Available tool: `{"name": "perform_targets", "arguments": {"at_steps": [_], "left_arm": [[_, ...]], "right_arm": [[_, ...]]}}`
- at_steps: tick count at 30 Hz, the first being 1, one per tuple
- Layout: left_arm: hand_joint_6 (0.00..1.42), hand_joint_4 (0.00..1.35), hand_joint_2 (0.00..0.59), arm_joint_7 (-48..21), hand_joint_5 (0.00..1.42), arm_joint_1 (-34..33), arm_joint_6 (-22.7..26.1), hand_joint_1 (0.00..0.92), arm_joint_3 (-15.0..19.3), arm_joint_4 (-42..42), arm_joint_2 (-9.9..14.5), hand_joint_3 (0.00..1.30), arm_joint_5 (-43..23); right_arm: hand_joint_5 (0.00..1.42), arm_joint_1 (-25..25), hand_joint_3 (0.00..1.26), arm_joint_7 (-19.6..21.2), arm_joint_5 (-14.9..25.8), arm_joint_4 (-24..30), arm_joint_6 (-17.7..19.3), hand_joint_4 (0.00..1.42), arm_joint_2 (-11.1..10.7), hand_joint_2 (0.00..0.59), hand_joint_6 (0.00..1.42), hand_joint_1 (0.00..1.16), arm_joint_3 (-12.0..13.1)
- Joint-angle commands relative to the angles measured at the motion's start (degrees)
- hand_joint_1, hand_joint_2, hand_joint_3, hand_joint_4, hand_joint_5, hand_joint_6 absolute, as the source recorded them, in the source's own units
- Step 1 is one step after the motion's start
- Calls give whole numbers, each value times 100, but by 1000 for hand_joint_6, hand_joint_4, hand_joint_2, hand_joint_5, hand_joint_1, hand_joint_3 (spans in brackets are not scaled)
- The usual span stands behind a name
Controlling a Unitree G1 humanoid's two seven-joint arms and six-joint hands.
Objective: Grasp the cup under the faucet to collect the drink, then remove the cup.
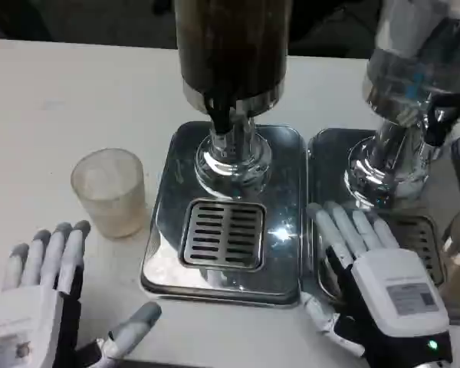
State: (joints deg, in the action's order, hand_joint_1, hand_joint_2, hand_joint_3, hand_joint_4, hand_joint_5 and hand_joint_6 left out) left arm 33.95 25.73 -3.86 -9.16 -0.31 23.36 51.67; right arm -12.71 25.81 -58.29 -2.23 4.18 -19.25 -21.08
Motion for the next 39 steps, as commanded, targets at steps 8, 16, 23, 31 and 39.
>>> {"name": "perform_targets", "arguments": {"at_steps": [8,16,23,31,39], "left_arm": [[0,0,123,-24,0,-18,29,0,-7,44,-51,0,-70],[0,0,123,-29,0,-10,11,0,91,-45,-138,0,-249],[0,0,121,-31,0,-91,-101,0,406,-179,-196,0,-712],[0,0,82,-237,0,-557,-584,0,828,62,45,0,-1285],[0,0,67,-664,0,-1302,-875,0,933,672,115,0,-1802]], "right_arm": [[0,119,6,51,147,-52,-76,0,54,524,0,193,-29],[0,129,7,55,196,-51,-128,0,74,526,0,193,5],[0,148,13,33,257,41,-192,0,27,526,0,194,125],[0,155,14,98,202,140,-417,0,236,526,0,194,39],[0,75,14,29,199,190,-550,0,324,521,0,204,-31]]}}
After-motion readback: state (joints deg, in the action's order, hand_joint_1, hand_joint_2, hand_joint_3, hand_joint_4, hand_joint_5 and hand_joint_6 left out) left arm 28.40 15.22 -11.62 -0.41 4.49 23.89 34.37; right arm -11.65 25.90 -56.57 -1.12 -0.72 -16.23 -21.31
